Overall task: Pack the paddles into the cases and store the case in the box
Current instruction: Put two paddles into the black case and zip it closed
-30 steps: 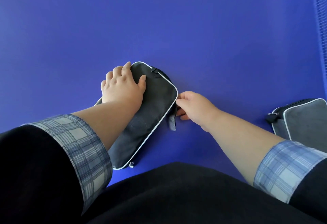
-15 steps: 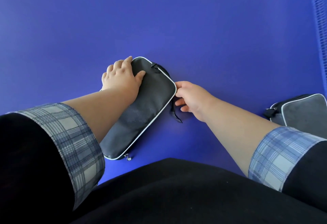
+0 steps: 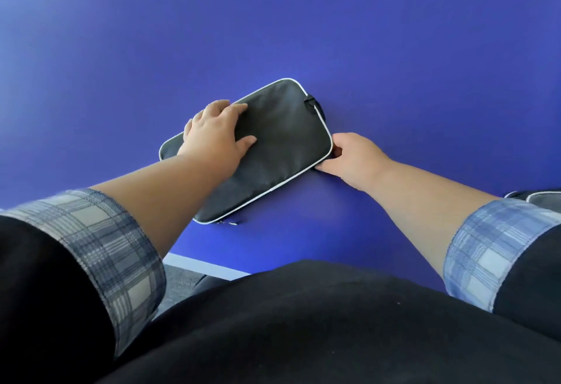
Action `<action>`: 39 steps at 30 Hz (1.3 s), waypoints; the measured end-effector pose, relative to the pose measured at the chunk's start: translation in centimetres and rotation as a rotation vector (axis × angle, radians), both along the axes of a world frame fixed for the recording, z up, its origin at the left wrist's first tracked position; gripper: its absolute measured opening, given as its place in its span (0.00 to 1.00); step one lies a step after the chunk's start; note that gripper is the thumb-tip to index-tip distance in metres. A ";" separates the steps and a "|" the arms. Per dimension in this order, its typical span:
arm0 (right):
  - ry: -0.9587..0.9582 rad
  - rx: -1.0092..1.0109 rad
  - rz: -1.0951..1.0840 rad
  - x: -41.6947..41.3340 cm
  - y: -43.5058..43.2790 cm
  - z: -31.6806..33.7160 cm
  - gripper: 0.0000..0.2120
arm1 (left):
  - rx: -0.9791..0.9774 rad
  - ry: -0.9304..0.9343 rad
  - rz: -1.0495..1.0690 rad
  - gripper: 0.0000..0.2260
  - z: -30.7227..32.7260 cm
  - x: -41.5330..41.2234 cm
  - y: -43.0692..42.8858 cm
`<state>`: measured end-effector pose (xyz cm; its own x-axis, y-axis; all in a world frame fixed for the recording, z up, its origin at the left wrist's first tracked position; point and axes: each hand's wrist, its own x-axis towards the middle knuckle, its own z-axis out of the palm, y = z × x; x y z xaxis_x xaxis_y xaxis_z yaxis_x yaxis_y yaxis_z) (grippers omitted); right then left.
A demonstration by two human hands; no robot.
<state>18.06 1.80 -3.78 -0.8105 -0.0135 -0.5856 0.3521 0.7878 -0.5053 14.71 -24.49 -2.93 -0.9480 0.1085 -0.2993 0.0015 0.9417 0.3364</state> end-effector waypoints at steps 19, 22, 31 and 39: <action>0.311 0.387 0.315 2.2 -17.7 -0.7 0.33 | 0.377 -0.483 0.456 0.13 -0.5 9.6 -11.5; 0.365 0.461 0.344 2.7 -17.2 -1.8 0.36 | 0.349 -0.698 0.191 0.11 -1.8 11.2 -10.9; 0.259 0.361 0.274 1.3 -17.3 -0.8 0.35 | 0.835 -1.025 0.582 0.12 -2.1 12.5 -8.0; 0.242 0.342 0.286 0.7 -17.3 -0.9 0.37 | 0.892 -0.757 0.924 0.07 -2.1 13.9 -4.8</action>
